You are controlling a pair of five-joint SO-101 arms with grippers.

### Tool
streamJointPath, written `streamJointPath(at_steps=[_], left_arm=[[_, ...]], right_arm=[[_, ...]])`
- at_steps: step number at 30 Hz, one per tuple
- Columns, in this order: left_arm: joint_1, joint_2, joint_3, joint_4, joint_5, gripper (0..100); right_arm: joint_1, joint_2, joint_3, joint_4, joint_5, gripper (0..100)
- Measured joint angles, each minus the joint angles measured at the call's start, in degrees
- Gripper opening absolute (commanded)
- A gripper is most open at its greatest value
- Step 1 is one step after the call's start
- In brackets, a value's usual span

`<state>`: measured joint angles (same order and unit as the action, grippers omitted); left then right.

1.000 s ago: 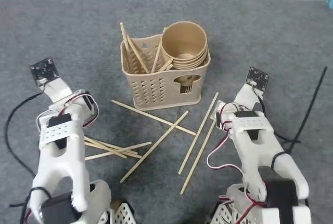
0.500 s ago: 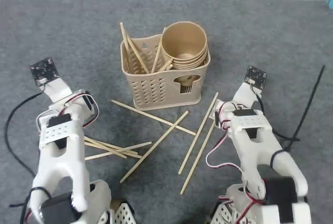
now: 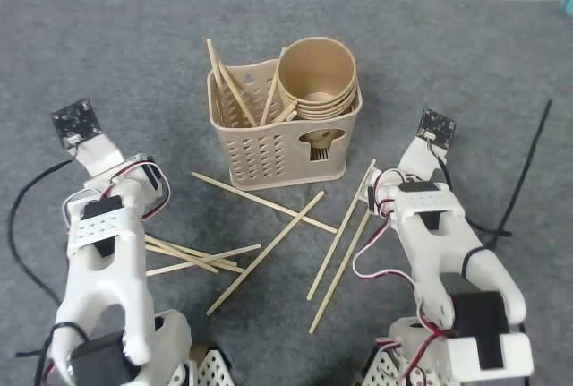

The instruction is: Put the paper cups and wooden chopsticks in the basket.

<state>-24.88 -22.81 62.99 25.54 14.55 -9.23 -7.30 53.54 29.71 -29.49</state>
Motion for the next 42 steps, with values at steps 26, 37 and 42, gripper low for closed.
streamJointPath(at_steps=[26, 37, 42], left_arm=[[0.0, 0.0, 0.0, 0.0, 0.0, 14], [0.0, 0.0, 0.0, 0.0, 0.0, 14], [0.0, 0.0, 0.0, 0.0, 0.0, 14]], right_arm=[[5.5, -21.8, -2.7, 20.7, 0.3, 0.7], [4.6, -71.0, -3.3, 25.0, 4.2, 0.7], [0.7, -86.8, -4.9, 15.6, 4.2, 0.7]])
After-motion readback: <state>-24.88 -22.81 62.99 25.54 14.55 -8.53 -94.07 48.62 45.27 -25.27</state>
